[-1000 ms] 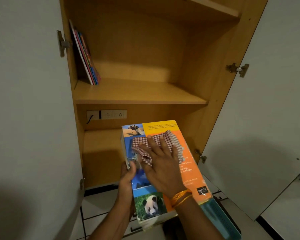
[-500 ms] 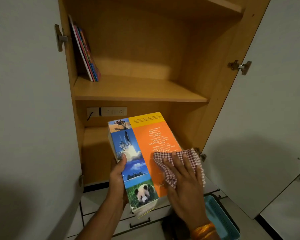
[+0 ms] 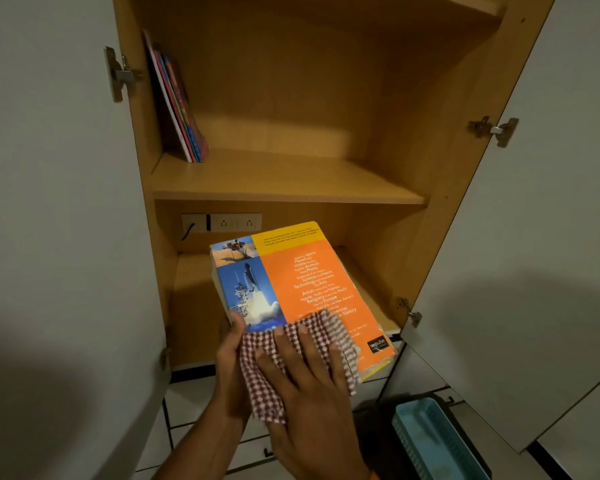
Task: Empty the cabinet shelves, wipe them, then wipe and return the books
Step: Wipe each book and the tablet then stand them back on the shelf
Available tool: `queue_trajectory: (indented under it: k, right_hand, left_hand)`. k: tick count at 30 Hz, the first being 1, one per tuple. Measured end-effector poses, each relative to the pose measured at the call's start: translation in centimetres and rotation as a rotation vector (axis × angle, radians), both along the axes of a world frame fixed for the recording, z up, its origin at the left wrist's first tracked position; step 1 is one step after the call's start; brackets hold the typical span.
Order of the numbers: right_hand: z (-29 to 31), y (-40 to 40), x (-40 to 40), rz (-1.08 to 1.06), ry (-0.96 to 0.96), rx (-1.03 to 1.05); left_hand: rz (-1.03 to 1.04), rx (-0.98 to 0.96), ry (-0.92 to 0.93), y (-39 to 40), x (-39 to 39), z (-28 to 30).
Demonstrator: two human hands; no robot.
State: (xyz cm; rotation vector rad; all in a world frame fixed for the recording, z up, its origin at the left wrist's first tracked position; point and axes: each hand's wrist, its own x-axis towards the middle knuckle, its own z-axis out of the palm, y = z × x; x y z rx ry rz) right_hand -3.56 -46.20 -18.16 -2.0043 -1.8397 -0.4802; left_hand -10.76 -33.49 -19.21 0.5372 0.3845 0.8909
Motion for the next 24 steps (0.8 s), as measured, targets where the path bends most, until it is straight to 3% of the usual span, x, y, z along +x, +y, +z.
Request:
queue_trajectory:
  k: [3, 6, 10, 12, 16, 20, 24]
  right_hand:
    - [-0.9, -1.3, 2.6, 0.010, 0.054, 0.076]
    - [-1.0, -1.7, 5.9, -0.128, 0.163, 0.160]
    - [-0.3, -1.4, 10.2, -0.164, 0.311, 0.229]
    - [0.1, -1.3, 11.6, -0.126, 0.494, 0.230]
    - [2.7, -0.8, 13.7, -0.109, 1.065, 0.140]
    - [5.5, 1.5, 15.2, -0.069, 1.243, 0.077]
    - [8.2, 3.4, 16.1, 0.044, 1.463, 0.178]
  left_hand:
    - [0.099, -0.019, 0.081, -0.1, 0.2, 0.3]
    - [0.267, 0.002, 0.186, 0.7, 0.6, -1.4]
    - [0.233, 0.048, 0.182, -0.3, 0.4, -1.0]
    - [0.205, 0.041, 0.155, -1.5, 0.4, 0.3]
    - [0.322, 0.141, 0.170, -2.0, 0.7, 0.4]
    - [0.352, 0.268, 0.294, -2.2, 0.6, -0.8]
    - [0.235, 0.348, 0.327, -2.9, 0.2, -2.1]
